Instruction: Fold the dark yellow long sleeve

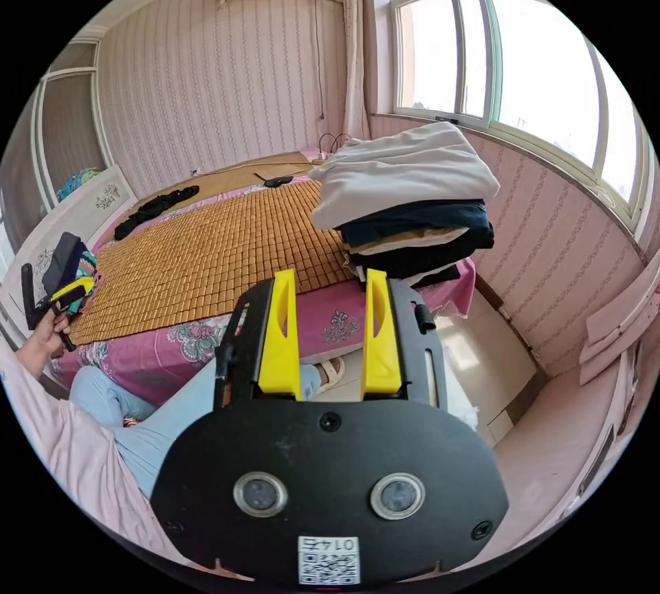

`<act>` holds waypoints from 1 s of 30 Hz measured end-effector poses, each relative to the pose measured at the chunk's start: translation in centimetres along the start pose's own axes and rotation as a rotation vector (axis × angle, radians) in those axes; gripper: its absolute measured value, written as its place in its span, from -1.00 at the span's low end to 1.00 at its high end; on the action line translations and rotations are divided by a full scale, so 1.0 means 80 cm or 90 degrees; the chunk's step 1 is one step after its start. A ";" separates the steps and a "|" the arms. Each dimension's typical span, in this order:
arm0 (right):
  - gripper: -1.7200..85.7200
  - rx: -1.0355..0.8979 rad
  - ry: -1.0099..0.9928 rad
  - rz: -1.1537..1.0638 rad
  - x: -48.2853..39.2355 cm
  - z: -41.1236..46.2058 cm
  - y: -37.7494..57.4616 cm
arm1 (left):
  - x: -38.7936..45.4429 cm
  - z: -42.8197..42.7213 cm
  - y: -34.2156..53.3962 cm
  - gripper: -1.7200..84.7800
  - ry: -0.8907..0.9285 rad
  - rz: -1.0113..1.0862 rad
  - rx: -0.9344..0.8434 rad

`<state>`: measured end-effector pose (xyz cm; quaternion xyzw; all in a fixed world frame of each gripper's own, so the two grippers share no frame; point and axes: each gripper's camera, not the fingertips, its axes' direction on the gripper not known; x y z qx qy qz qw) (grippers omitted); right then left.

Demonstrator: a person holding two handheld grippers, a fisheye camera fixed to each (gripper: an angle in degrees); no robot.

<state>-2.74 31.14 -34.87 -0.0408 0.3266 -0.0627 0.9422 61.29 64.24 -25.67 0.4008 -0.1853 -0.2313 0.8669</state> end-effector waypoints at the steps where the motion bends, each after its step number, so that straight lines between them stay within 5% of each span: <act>1: -0.64 0.001 -0.003 0.003 -0.002 0.008 0.000 | -0.009 -0.013 0.011 -0.79 -0.012 -0.020 0.000; 6: -0.63 0.094 0.131 0.030 0.025 0.037 -0.049 | -0.021 -0.020 0.018 -0.79 0.008 -0.028 -0.026; 12: -0.58 0.008 -0.035 0.018 0.038 0.096 -0.127 | 0.012 -0.015 -0.029 -0.79 0.063 -0.003 0.012; 30: -0.63 -0.206 -0.366 -0.299 -0.326 0.273 0.148 | -0.095 -0.158 0.023 -0.77 0.026 -0.088 0.075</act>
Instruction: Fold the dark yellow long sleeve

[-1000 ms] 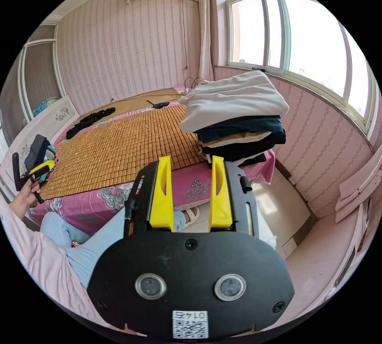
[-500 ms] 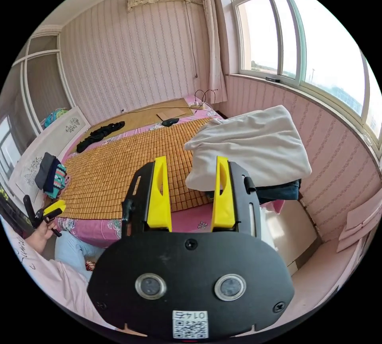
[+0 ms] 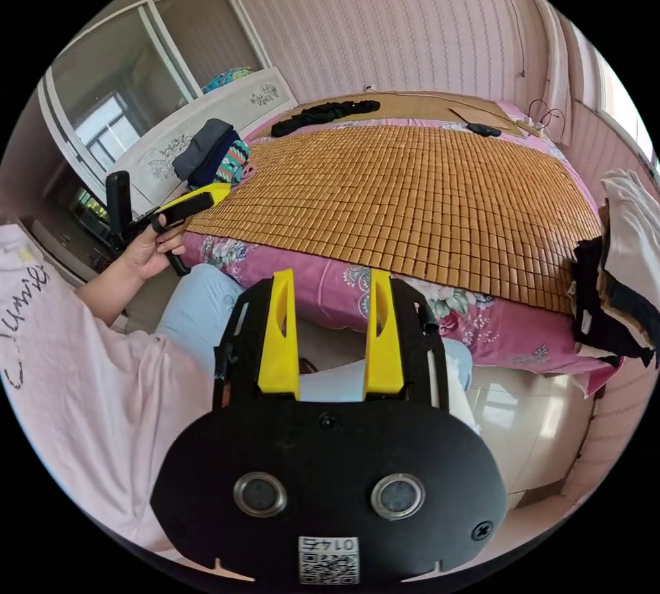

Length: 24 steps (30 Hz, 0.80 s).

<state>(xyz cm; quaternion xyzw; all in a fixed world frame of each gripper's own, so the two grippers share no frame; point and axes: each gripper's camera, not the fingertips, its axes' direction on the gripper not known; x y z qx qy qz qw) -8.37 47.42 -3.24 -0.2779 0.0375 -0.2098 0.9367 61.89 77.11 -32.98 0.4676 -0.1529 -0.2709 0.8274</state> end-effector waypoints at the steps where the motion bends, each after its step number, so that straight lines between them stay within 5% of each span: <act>1: -0.63 0.000 -0.007 -0.035 -0.019 0.022 -0.012 | -0.019 -0.023 0.007 -0.77 -0.020 -0.013 0.013; 13: -0.62 -0.092 -0.117 -0.291 -0.199 0.267 -0.119 | -0.228 -0.262 0.126 -0.72 -0.306 -0.233 0.072; 24: -0.59 -0.220 -0.177 -0.503 -0.339 0.529 -0.185 | -0.401 -0.338 0.180 -0.68 -0.475 -0.361 0.022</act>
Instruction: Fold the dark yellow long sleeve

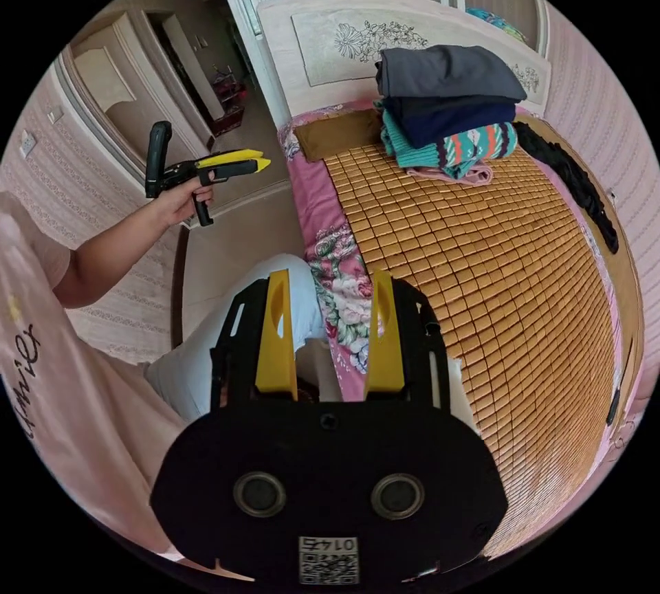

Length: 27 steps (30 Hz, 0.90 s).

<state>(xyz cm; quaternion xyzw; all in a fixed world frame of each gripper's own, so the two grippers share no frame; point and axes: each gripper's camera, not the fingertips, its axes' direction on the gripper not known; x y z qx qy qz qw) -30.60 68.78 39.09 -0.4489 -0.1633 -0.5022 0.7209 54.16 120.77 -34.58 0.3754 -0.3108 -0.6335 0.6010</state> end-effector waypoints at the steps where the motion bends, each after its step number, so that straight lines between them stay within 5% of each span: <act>1: -0.59 -0.017 -0.017 -0.009 0.007 0.027 -0.023 | -0.016 0.021 -0.013 -0.68 -0.018 -0.001 -0.018; 8: -0.60 -0.036 -0.099 0.026 0.030 0.134 -0.091 | -0.057 0.158 -0.111 -0.68 -0.105 0.016 -0.093; 14: -0.66 -0.029 -0.050 0.048 0.054 0.161 -0.064 | -0.072 0.206 -0.147 -0.88 -0.150 0.064 -0.164; 20: -0.69 0.006 -0.051 0.105 0.084 0.171 -0.029 | -0.048 0.125 -0.151 -0.97 0.004 0.117 -0.115; 27: -0.67 0.013 -0.036 0.132 0.111 0.179 -0.002 | 0.098 0.058 -0.102 -0.95 0.283 0.257 -0.176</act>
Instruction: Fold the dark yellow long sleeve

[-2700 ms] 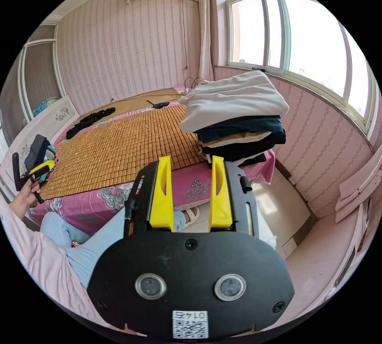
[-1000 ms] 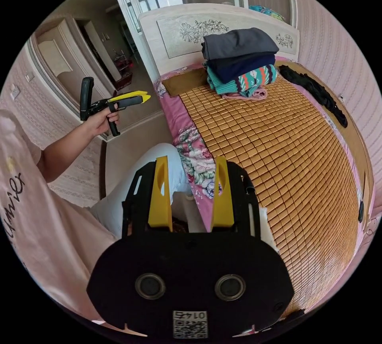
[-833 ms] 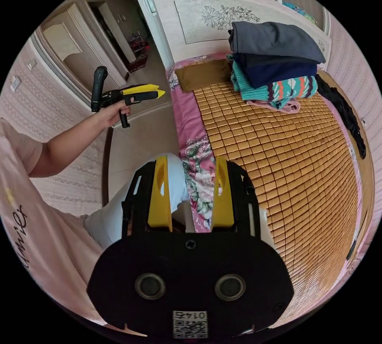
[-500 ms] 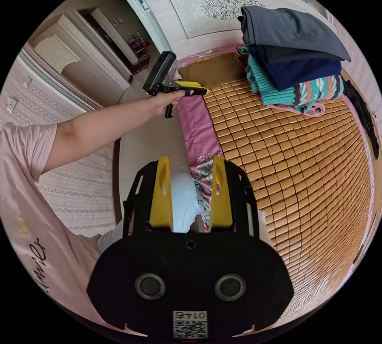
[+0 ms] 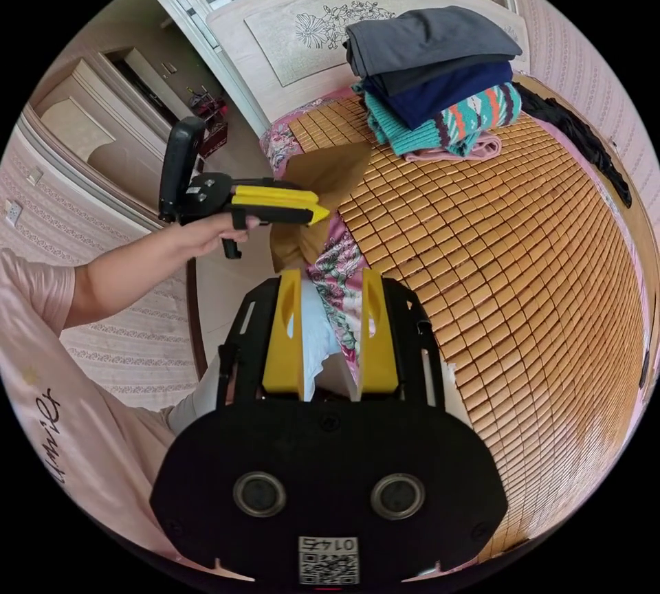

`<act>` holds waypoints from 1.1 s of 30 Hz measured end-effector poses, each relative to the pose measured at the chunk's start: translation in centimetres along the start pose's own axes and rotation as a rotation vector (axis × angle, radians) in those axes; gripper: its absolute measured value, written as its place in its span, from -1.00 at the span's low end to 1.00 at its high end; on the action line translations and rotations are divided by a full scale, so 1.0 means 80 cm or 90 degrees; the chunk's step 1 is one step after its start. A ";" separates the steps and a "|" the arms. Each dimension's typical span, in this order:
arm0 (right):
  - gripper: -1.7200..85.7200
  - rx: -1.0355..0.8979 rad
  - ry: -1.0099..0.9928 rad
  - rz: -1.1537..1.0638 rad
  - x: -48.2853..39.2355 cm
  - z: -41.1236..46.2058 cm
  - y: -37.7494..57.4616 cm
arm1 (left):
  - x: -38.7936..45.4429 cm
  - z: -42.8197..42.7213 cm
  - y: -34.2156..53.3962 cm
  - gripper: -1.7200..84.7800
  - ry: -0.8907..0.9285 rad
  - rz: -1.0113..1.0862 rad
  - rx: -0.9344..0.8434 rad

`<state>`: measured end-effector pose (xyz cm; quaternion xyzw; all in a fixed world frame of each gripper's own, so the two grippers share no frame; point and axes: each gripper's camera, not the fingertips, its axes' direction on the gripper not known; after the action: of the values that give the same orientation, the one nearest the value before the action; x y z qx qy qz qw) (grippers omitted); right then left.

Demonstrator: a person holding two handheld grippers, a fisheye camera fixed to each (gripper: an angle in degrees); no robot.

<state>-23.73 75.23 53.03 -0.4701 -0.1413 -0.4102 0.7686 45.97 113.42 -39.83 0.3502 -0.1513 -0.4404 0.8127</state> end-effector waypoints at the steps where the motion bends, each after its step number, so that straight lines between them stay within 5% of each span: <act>1: -0.67 0.006 0.002 0.010 0.007 -0.003 0.006 | 0.029 0.009 0.001 -0.94 0.034 0.027 -0.017; 8: -0.71 0.026 -0.019 0.074 0.049 0.002 0.021 | 0.091 0.000 0.033 -0.90 -0.028 0.030 -0.021; 11: -0.72 -0.034 -0.034 0.021 0.033 0.036 -0.003 | 0.063 -0.054 0.062 -0.91 0.039 -0.038 0.038; 14: -0.73 -0.087 -0.049 -0.063 -0.003 0.074 -0.033 | 0.016 -0.107 0.111 -0.88 -0.035 -0.147 0.107; 16: -0.73 -0.136 -0.044 -0.144 -0.041 0.107 -0.057 | -0.029 -0.110 0.149 -0.84 -0.114 -0.238 0.063; 21: -0.81 -0.275 0.065 -0.250 -0.077 0.178 -0.075 | -0.068 -0.087 0.176 -0.74 -0.075 -0.295 0.029; 33: -0.92 -0.004 -0.054 0.075 0.100 -0.032 -0.050 | -0.075 -0.049 0.120 -0.69 -0.042 -0.242 0.015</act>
<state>-22.27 68.20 58.92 -0.4968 -0.1446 -0.3442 0.7835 50.58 123.54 -35.48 0.3677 -0.1141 -0.5955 0.7051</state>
